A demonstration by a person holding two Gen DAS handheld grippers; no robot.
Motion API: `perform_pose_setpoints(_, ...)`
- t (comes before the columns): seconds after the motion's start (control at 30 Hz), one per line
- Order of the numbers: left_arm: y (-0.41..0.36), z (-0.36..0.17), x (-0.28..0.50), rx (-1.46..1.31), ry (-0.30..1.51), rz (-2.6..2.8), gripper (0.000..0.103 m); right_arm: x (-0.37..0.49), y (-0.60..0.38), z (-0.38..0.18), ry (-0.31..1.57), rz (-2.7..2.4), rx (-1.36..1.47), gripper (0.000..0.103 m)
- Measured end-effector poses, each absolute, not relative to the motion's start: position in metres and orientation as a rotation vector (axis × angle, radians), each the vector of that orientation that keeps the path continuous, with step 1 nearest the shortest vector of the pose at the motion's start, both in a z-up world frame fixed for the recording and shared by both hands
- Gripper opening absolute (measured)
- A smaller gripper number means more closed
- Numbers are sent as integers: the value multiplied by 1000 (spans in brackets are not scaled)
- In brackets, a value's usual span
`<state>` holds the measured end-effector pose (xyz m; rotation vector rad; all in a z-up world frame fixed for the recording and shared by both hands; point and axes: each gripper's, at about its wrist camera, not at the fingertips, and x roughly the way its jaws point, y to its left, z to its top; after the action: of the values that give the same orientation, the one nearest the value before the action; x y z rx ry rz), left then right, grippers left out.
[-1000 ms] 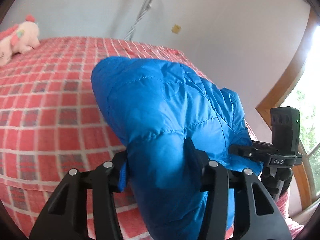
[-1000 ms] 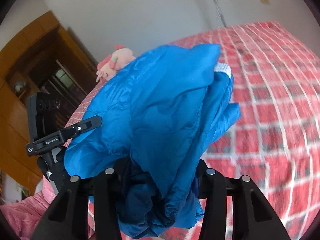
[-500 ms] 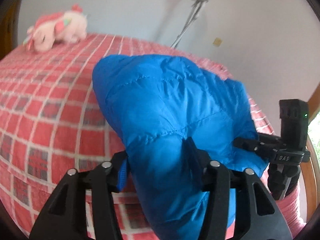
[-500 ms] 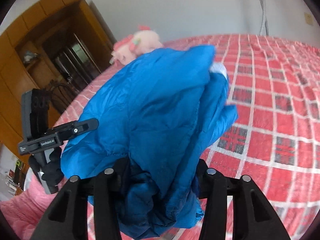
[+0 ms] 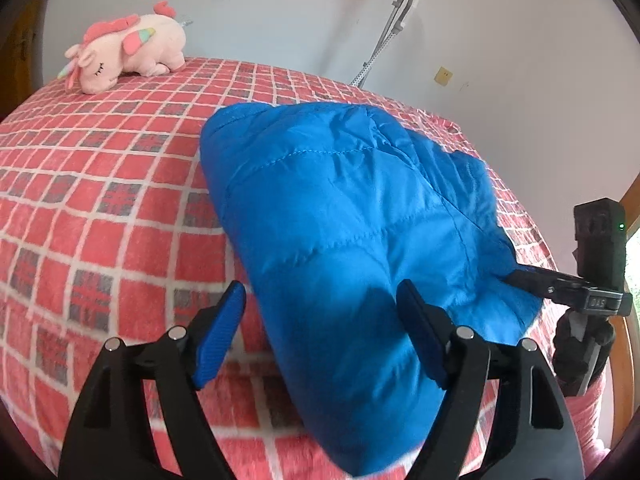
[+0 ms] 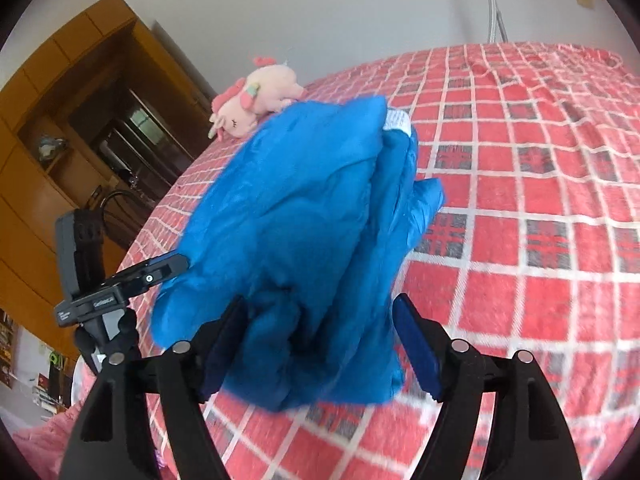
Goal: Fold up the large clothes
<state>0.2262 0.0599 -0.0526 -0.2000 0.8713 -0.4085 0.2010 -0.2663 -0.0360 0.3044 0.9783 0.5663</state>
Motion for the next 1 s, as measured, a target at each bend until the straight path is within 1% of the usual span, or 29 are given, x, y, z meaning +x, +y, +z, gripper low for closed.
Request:
perform_pose_setpoints(0.17, 58, -54, 206, -178, 853, -400, 80, 179, -271, -29, 973, 532, 254, 76)
perform_pose_setpoints(0.23, 56, -57, 200, -155, 836, -394, 81, 181, -269, -35, 985, 508, 238, 78)
perform_pose_setpoints(0.37, 53, -68, 203, -139, 846, -384, 83, 187, -270, -58, 1037, 470, 248, 78)
perform_pose_setpoints(0.5, 51, -72, 204, -133, 850, -377, 83, 187, -268, -68, 1045, 441, 241, 78)
perform_pose_setpoints(0.67, 52, -66, 201, -137, 863, -344, 83, 176, -267, -60, 1024, 394, 240, 79)
perform_pose_setpoints(0.7, 52, -63, 199, -134, 864, -326, 84, 170, -266, -55, 1016, 382, 232, 80)
perform_pose_setpoints(0.77, 52, -58, 193, -122, 858, -307, 84, 161, -265, -47, 1005, 351, 213, 87)
perform_pose_setpoints(0.83, 52, -52, 184, -102, 849, -280, 85, 155, -263, -42, 1000, 321, 196, 88)
perform_pose_setpoints(0.9, 52, -47, 176, -88, 845, -250, 89, 146, -260, -37, 993, 300, 177, 90)
perform_pose_setpoints(1.0, 51, -42, 164, -100, 841, -241, 91, 134, -253, -34, 988, 285, 157, 95)
